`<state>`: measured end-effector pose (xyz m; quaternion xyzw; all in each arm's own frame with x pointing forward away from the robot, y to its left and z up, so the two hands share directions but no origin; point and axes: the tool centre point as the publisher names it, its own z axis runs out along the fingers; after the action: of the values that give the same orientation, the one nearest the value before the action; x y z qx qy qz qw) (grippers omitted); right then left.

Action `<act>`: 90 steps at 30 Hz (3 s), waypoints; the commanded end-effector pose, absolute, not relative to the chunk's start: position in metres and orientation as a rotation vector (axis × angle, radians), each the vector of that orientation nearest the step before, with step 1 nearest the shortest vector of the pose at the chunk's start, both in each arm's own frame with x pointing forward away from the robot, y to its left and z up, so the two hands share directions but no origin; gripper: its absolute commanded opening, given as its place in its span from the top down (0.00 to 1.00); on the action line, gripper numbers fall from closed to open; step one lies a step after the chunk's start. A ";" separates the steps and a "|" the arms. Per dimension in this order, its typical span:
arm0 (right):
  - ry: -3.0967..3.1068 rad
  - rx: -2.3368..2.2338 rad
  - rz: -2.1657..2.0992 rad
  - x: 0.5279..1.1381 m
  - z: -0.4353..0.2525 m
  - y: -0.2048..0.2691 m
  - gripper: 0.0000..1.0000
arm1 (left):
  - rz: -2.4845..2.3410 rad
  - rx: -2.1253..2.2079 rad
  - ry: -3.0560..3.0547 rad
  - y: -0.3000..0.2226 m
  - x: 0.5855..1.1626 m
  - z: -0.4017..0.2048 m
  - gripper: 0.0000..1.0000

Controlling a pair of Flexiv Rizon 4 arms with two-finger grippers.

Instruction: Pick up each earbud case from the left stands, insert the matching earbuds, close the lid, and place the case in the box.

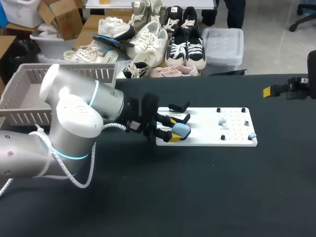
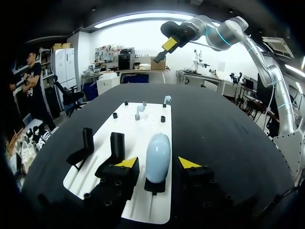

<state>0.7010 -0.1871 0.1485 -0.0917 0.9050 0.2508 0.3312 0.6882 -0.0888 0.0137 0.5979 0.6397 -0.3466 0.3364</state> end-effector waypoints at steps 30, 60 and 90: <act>2.368 -0.242 0.658 0.702 0.149 -0.188 0.00 | -0.919 1.556 1.672 -0.091 0.691 0.010 0.89; 2.368 -0.242 0.658 0.702 0.149 -0.188 0.00 | -0.911 1.506 1.647 -0.090 0.694 0.059 1.00; 2.380 -0.448 0.711 0.679 0.146 -0.126 0.00 | -0.840 1.483 1.618 -0.130 0.702 0.091 1.00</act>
<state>0.6755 -0.1365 0.1460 -0.1633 0.9014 0.2564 0.3084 0.7006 -0.1262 0.0908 0.5819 0.6345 -0.3316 0.3858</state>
